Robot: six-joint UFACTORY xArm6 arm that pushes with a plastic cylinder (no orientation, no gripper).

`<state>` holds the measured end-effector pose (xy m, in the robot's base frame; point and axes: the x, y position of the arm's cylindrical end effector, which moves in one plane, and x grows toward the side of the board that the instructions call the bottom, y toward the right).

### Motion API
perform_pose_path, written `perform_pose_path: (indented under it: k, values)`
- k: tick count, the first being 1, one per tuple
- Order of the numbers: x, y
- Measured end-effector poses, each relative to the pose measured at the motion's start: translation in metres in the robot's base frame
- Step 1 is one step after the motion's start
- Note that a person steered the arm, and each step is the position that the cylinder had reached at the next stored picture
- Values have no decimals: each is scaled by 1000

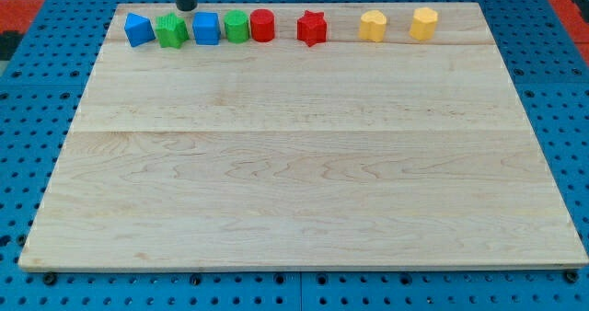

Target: Move your arm towards the top center

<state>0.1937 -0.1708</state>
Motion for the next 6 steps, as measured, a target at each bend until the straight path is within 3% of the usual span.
perform_pose_path:
  k: [1, 5, 6]
  values:
    - [2, 16]
    - [7, 224]
    - [12, 229]
